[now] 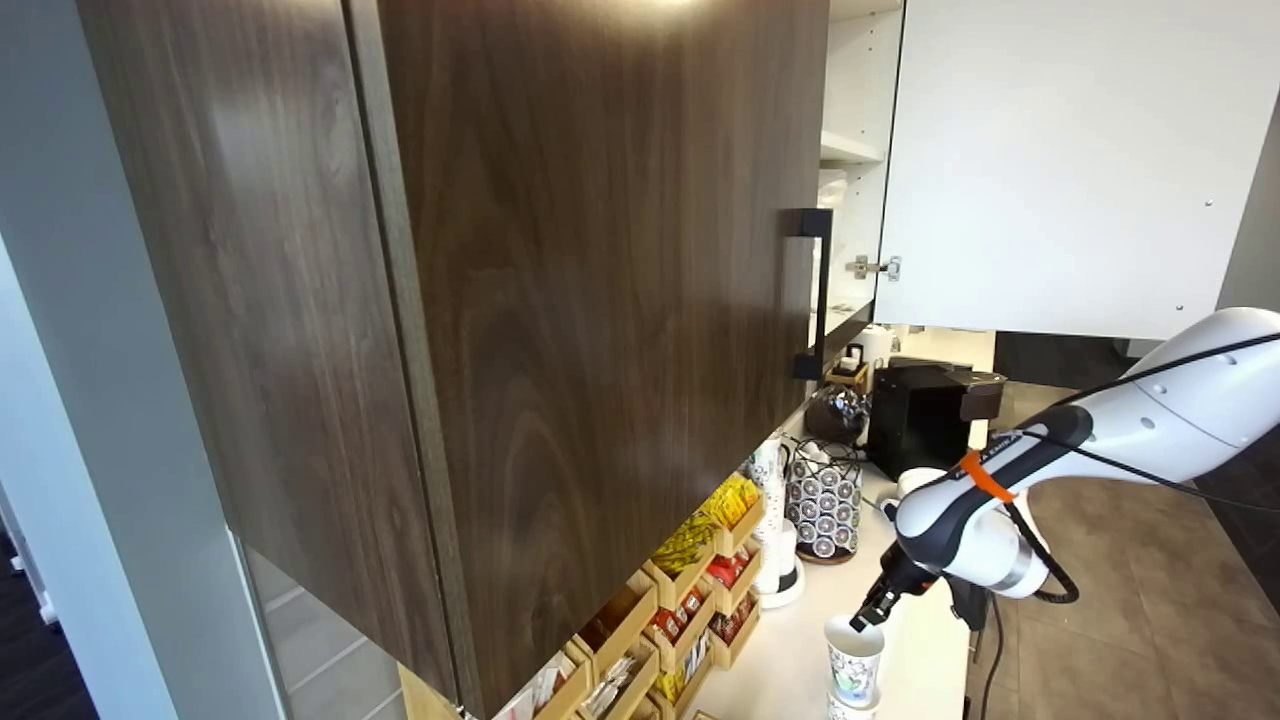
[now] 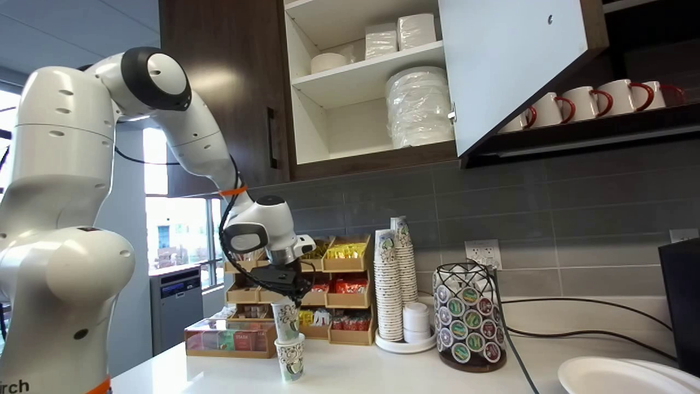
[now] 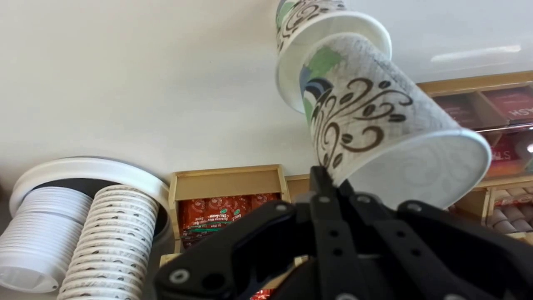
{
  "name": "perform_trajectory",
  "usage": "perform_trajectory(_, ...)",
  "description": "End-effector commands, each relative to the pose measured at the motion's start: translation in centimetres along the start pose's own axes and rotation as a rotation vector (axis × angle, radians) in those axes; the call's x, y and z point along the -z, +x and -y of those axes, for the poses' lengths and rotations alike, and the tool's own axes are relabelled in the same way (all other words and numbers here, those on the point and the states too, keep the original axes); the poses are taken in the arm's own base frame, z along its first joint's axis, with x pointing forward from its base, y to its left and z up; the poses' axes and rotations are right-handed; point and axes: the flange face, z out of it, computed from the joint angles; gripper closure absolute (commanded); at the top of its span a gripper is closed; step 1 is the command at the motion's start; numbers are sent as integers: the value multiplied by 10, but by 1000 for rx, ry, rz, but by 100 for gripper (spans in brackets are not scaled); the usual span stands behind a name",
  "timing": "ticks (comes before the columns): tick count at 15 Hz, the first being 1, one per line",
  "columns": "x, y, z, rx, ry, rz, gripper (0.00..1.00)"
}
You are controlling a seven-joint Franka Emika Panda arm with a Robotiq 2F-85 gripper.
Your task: Remove the coffee cup from the upper cabinet and put it in the coffee cup on the counter then place the two cups in the open upper cabinet.
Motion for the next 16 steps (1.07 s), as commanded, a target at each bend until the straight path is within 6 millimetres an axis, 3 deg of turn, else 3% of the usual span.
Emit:
perform_trajectory(1, -10, -4, 0, 6, 4, 9, 99)
perform_trajectory(2, -11, -5, 0, 12, 8, 14, 99)
perform_trajectory(3, -12, -6, -1, 14, 15, 17, 71)
perform_trajectory(4, -12, -6, -1, 9, 19, 17, 71)
perform_trajectory(9, -11, -6, 2, 6, 36, 33, 35)
perform_trajectory(10, -9, -5, -1, 6, 9, 19, 51)
perform_trajectory(12, -10, -5, 0, 7, 15, 23, 37)
perform_trajectory(16, -10, -5, 0, 7, 16, 23, 35)
